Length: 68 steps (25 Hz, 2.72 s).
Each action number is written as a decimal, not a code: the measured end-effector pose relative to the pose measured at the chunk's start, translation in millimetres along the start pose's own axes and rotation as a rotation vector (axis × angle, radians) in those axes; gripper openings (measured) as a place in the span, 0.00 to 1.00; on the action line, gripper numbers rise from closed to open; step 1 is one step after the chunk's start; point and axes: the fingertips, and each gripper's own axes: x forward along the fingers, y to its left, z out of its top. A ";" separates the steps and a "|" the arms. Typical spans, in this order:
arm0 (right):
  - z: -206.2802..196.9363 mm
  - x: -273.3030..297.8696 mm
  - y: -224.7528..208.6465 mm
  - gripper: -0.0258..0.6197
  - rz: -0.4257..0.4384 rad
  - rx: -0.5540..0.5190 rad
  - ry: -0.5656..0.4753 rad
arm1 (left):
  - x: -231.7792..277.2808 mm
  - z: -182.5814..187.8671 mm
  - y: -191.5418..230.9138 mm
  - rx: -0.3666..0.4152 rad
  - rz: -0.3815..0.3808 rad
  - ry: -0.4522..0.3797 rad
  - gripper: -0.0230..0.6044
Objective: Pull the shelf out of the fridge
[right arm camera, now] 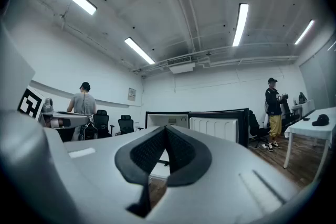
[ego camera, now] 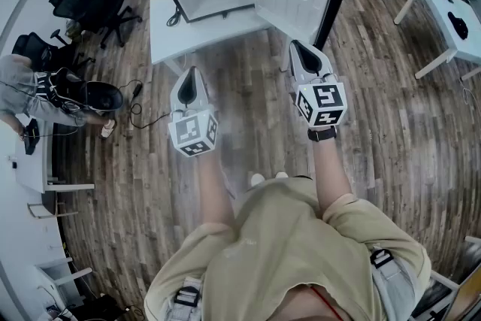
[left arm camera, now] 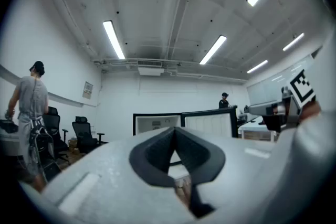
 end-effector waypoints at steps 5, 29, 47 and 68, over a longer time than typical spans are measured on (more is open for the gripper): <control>-4.5 -2.5 -0.8 0.05 0.034 0.009 0.006 | 2.6 -7.5 -3.1 0.020 0.023 0.050 0.04; -64.6 87.9 -1.7 0.05 0.164 0.152 0.090 | 82.4 -55.1 18.8 -0.051 -0.004 0.088 0.04; -63.2 321.7 47.7 0.05 0.097 0.223 0.070 | 265.0 -57.6 172.3 -0.068 -0.148 0.044 0.04; -101.7 431.6 11.3 0.05 0.041 0.222 0.111 | 377.3 -98.9 183.4 -0.089 -0.238 0.059 0.04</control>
